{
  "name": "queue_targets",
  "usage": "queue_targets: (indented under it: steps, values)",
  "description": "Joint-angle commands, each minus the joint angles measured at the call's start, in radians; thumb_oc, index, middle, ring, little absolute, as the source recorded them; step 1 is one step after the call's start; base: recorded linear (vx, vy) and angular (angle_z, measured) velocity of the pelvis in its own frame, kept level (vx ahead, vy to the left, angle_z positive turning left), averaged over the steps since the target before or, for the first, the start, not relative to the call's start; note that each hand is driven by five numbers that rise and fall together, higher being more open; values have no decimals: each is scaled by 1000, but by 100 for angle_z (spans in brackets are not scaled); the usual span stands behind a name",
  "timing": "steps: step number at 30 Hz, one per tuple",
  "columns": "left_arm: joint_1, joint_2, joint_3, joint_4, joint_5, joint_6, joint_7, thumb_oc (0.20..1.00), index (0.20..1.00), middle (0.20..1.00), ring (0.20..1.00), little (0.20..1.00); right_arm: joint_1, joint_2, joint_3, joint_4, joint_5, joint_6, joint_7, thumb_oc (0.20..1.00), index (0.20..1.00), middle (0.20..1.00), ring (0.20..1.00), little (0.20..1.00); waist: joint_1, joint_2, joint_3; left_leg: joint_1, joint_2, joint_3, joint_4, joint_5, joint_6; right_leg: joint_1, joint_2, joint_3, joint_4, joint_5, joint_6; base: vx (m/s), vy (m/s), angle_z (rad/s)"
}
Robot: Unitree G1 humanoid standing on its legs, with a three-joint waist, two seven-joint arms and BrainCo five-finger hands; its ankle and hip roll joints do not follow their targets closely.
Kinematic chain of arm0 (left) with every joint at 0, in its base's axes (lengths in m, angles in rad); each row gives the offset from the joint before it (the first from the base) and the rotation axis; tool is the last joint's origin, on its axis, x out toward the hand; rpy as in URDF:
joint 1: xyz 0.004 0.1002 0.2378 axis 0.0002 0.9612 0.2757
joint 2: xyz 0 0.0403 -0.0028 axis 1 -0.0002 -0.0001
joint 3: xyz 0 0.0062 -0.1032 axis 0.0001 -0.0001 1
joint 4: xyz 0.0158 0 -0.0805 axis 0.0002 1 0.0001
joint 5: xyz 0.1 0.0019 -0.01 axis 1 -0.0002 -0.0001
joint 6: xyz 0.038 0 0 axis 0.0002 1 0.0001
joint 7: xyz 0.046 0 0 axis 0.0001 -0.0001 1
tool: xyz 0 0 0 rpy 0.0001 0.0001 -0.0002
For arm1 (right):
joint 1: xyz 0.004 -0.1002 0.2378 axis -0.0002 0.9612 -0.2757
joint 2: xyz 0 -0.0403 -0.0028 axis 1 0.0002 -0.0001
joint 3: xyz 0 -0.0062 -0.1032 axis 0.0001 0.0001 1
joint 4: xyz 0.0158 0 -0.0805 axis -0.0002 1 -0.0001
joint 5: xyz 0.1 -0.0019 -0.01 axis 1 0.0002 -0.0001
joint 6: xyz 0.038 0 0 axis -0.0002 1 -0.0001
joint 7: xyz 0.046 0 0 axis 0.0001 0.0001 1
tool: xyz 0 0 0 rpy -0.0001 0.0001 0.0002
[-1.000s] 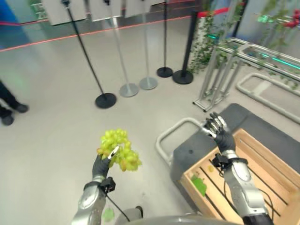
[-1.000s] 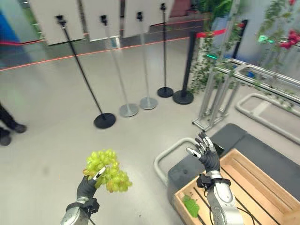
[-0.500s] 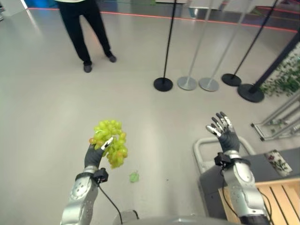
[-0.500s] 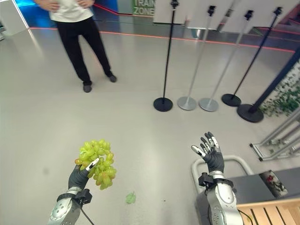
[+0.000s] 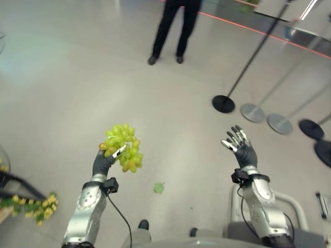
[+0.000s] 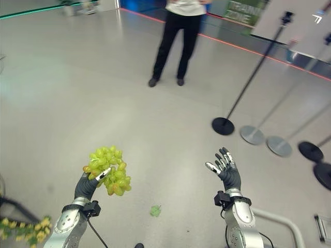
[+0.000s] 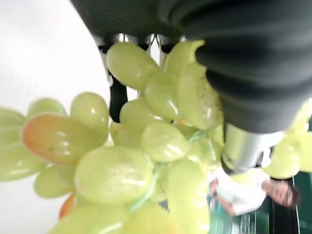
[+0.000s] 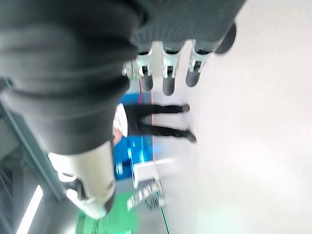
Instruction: Pick up the fruits from the basket on one side to the basket on the other side
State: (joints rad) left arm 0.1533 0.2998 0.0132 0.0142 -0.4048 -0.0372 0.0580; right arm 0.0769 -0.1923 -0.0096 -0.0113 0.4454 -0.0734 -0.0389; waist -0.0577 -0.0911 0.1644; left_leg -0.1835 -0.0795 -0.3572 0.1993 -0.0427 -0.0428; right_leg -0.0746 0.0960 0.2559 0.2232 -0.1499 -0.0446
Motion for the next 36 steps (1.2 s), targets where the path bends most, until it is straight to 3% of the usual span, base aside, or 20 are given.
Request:
queue_targets:
  steps: [1,4,6,10,11,13,15,16,17,19,23,24,26,27,30,32,33,34,35,36]
  values:
    - [-32,4,6,-118,24,-88,-20,200,200,200,200,200,-47,-27,-7,-50,33,-66,17,1000,1000,1000,1000,1000,10,35,-2,141,-9,65,-151,-17,49,-23,-12,-63,66,-65,107,-6,-104,96]
    - [-24,-13,19,-106,-22,-98,-11,200,200,200,200,200,-88,-55,26,-37,24,-57,21,1000,1000,1000,1000,1000,57,41,-13,96,-23,46,-135,-1,34,54,-58,-84,-125,-29,101,-81,-136,71]
    - [-8,-17,32,-112,-40,-97,-15,200,200,200,200,200,-94,-60,23,-44,29,-52,23,1000,1000,1000,1000,1000,86,51,-12,70,-14,30,-133,15,24,72,-71,-101,-183,-20,94,-66,-117,31]
    - [3,-25,38,-123,-63,-94,-32,200,200,200,200,200,-93,-68,21,-47,26,-52,26,1000,1000,1000,1000,1000,104,59,1,32,-6,-13,-139,50,3,102,-81,-119,-249,-5,86,-160,-61,54]
    - [-3,-31,40,-122,-77,-92,-35,200,200,200,200,200,-93,-82,-1,-51,13,-59,10,1000,1000,1000,1000,1000,97,66,43,-43,26,61,-90,69,-17,95,-109,-180,-240,-11,87,-301,101,83]
    - [-14,-42,41,-115,-77,-93,-31,200,200,200,200,200,-99,-89,-31,-55,-14,-75,-26,1000,1000,1000,1000,1000,56,68,63,-91,111,324,-41,38,-7,83,-144,-290,-229,-16,105,-329,86,178]
    - [-7,-42,33,-107,-84,-91,-40,200,200,200,200,200,-96,-88,-29,-52,-24,-73,-32,1000,1000,1000,1000,1000,51,79,54,-64,166,404,-27,35,-32,80,-159,-362,-240,-2,112,-141,52,192]
    - [-7,-42,33,-108,-84,-91,-40,200,200,200,200,200,-96,-88,-29,-52,-24,-73,-32,1000,1000,1000,1000,1000,50,80,54,-67,167,403,-28,40,-33,77,-158,-364,-242,3,111,-118,73,71]
    - [22,-39,37,-114,-78,-94,-51,200,200,200,200,200,-85,-88,-31,-50,-23,-67,-15,1000,1000,1000,1000,1000,59,77,51,-30,159,373,8,-6,-48,96,-187,-433,-249,17,121,-80,71,52]
    - [40,-34,45,-128,-79,-90,-62,200,200,200,200,200,-78,-82,-30,-51,-17,-62,-3,1000,1000,1000,1000,1000,58,68,51,13,165,340,31,-48,-53,110,-212,-478,-253,27,126,-103,111,98]
    - [33,-45,56,-126,-89,-81,-67,200,200,200,200,200,-64,-71,-44,-50,6,-61,2,1000,1000,1000,1000,1000,54,63,51,110,241,345,60,-117,-79,117,-253,-568,-229,25,135,-85,165,88]
    - [30,-48,56,-120,-88,-77,-66,200,200,200,200,200,-53,-67,-53,-55,9,-65,0,1000,1000,1000,1000,1000,44,67,41,143,257,394,52,-146,-79,114,-266,-605,-220,27,141,-83,117,81]
    - [24,-46,48,-121,-80,-74,-66,200,200,200,200,200,-44,-63,-62,-58,3,-63,-8,1000,1000,1000,1000,1000,37,73,35,145,251,410,11,-112,-81,110,-273,-623,-222,46,145,-22,237,100]
    - [18,-35,45,-123,-60,-75,-61,200,200,200,200,200,-35,-48,-64,-58,11,-67,-17,1000,1000,1000,1000,1000,44,81,28,159,248,413,-77,-97,-81,95,-275,-639,-207,67,162,-49,341,100]
    - [34,-9,63,-146,-37,-78,-59,200,200,200,200,200,0,-29,-87,-62,10,-66,-17,1000,1000,1000,1000,1000,56,71,16,176,249,393,-192,-62,-81,74,-295,-658,-198,90,189,-26,270,68]
    - [21,-2,63,-146,-30,-80,-48,200,200,200,200,200,0,-27,-91,-58,3,-67,-20,1000,1000,1000,1000,1000,58,61,15,174,230,380,-218,-52,-72,66,-318,-669,-192,107,206,0,324,58]
    - [-1,13,63,-148,-18,-80,-37,200,200,200,200,200,6,-22,-95,-60,-8,-63,-24,1000,1000,1000,1000,1000,59,55,19,172,193,354,-240,-50,-48,49,-355,-654,-161,122,225,46,296,46]
    - [-26,22,49,-140,-15,-84,-31,200,200,200,200,200,9,-17,-101,-58,-11,-64,-25,1000,1000,1000,1000,1000,34,55,21,173,166,318,-251,-50,-32,29,-366,-559,-133,137,227,21,307,52]
    - [-28,22,49,-139,-15,-85,-31,200,200,200,200,200,8,-17,-101,-57,-11,-64,-25,1000,1000,1000,1000,1000,33,53,20,168,162,316,-251,-45,-30,25,-370,-559,-132,140,227,88,288,92]
    - [-50,34,26,-129,-18,-94,-28,200,200,200,200,200,12,-18,-99,-34,-17,-58,-34,1000,1000,1000,1000,1000,-8,58,21,174,136,290,-260,-45,-13,-12,-291,-342,-104,97,213,85,283,112]
